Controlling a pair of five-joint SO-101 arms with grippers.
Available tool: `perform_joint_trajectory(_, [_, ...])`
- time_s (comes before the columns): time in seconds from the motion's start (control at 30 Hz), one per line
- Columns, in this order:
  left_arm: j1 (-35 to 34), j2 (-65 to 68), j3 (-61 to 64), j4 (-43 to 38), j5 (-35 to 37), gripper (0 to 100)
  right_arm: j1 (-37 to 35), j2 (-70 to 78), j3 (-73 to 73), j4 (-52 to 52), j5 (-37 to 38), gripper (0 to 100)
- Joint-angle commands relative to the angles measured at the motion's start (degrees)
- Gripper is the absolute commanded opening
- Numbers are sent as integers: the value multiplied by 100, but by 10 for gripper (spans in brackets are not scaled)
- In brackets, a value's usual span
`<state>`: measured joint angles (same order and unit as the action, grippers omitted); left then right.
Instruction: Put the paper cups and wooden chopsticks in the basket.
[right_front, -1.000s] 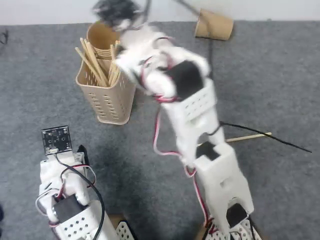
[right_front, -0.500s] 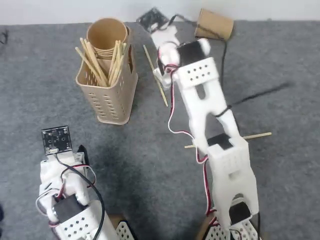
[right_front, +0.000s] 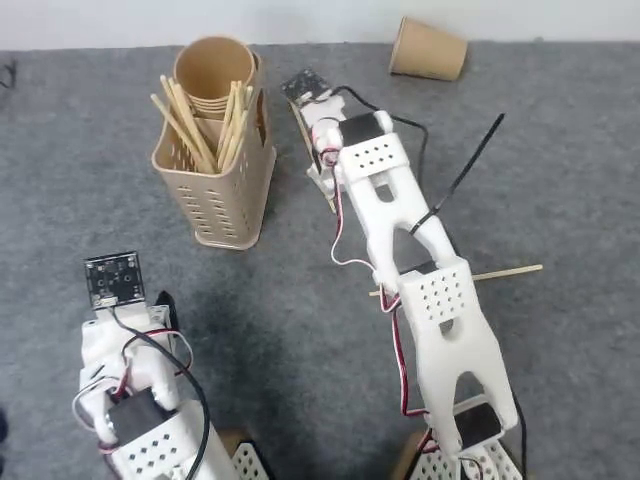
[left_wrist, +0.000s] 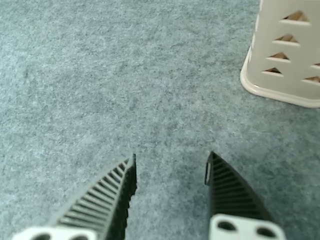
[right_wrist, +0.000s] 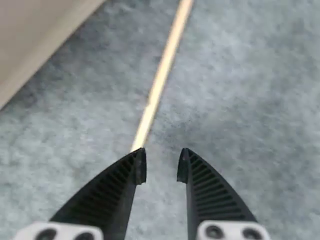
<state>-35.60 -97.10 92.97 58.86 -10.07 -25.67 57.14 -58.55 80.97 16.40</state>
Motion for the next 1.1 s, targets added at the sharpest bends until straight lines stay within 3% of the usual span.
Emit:
perform_joint_trajectory(0.0, [18, 26, -31, -114, -70, 209, -163, 84, -325, -110, 70, 114])
perform_joint_trajectory(0.23, [18, 26, -31, -114, -70, 209, -198, 611, -378, -286, 70, 113])
perform_joint_trajectory(0.37, [18, 26, -31, -114, -70, 209, -189, 769, -554, -286, 70, 0])
perform_joint_trajectory(0.4, [18, 26, -31, -114, -70, 209, -189, 804, -615, -251, 70, 15])
perform_joint_trajectory(0.63, [18, 26, -22, -114, -70, 209, -92, 769, -1240, 708, 721, 6])
perform_joint_trajectory(0.87, [18, 26, -22, -114, -70, 209, 426, 611, -3807, 2053, 141, 6])
perform_joint_trajectory(1.07, [18, 26, -22, -114, -70, 209, 629, 92, -3604, 2132, -62, 6])
